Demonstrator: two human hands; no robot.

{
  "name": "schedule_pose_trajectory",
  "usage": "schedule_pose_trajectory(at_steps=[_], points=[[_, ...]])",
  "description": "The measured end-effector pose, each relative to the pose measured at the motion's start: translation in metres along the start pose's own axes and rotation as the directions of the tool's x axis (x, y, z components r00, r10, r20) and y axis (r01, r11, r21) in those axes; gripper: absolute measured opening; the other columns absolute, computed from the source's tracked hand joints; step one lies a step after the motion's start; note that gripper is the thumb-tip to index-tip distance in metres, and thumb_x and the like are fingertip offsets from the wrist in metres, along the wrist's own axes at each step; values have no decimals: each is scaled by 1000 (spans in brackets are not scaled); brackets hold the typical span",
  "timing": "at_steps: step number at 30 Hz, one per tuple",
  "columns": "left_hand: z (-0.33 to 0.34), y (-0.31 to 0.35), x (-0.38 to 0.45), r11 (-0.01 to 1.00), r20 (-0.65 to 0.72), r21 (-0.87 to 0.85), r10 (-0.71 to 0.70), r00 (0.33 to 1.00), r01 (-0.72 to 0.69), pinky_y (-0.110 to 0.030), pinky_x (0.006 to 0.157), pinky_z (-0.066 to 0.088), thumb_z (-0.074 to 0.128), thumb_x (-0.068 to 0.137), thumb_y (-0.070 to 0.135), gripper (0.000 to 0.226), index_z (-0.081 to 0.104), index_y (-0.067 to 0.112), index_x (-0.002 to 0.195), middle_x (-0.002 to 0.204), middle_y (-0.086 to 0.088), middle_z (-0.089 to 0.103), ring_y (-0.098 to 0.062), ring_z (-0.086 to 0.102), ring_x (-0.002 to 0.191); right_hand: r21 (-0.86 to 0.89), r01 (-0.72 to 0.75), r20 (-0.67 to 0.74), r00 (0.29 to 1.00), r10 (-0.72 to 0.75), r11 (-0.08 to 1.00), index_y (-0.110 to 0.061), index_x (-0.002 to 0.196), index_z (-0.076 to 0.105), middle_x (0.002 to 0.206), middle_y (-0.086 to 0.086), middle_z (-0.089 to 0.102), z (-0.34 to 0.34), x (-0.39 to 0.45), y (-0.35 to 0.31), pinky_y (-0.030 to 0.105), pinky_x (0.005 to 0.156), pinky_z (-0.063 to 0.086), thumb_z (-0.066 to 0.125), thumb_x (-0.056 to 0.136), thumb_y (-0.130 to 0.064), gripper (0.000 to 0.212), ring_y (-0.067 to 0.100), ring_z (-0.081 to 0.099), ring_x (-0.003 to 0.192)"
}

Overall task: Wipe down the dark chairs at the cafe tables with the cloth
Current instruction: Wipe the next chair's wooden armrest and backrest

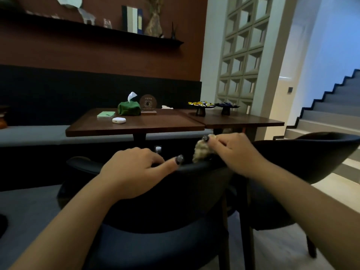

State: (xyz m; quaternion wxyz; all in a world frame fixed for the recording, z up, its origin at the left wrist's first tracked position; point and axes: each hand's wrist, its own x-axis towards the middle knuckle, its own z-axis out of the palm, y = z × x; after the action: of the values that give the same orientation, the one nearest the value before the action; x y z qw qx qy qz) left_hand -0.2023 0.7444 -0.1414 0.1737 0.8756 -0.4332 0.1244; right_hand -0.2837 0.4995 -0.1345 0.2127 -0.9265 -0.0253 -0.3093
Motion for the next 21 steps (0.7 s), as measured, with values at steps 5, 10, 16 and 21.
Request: schedule_pose_trajectory(at_steps=[5,10,16,21], points=[[0,4,4,991,26,-2,-131,991,131,-27,50,33,24,92,69,61,66,28,73,53,15,59,-2,56,50,54,-103,94,991,98,993,-16,52,50,52,2,46,-2,2,27,35,63,36,50,97,-32,47,14,43,51],[-2,6,4,982,2,-31,-186,983,186,-31,61,47,38,96,51,40,68,28,80,66,5,65,-11,61,63,-97,35,-109,993,-46,995,-22,49,48,45,-6,44,24,-13,-25,31,52,27,44,99,-33,52,12,46,48],[-4,11,-4,967,-113,-189,-195,974,171,-47,76,53,43,98,37,25,67,29,96,86,3,67,-16,62,77,4,46,-78,996,-46,999,-19,58,57,47,-9,45,20,-16,-39,26,51,28,40,101,-34,49,6,42,43],[-2,16,-5,967,-145,-189,-201,969,173,-45,77,54,44,98,39,22,65,32,97,90,5,65,-15,62,82,-149,-77,-297,954,30,986,-13,65,62,57,2,58,33,-23,-42,30,54,32,35,102,-33,50,19,53,54]])
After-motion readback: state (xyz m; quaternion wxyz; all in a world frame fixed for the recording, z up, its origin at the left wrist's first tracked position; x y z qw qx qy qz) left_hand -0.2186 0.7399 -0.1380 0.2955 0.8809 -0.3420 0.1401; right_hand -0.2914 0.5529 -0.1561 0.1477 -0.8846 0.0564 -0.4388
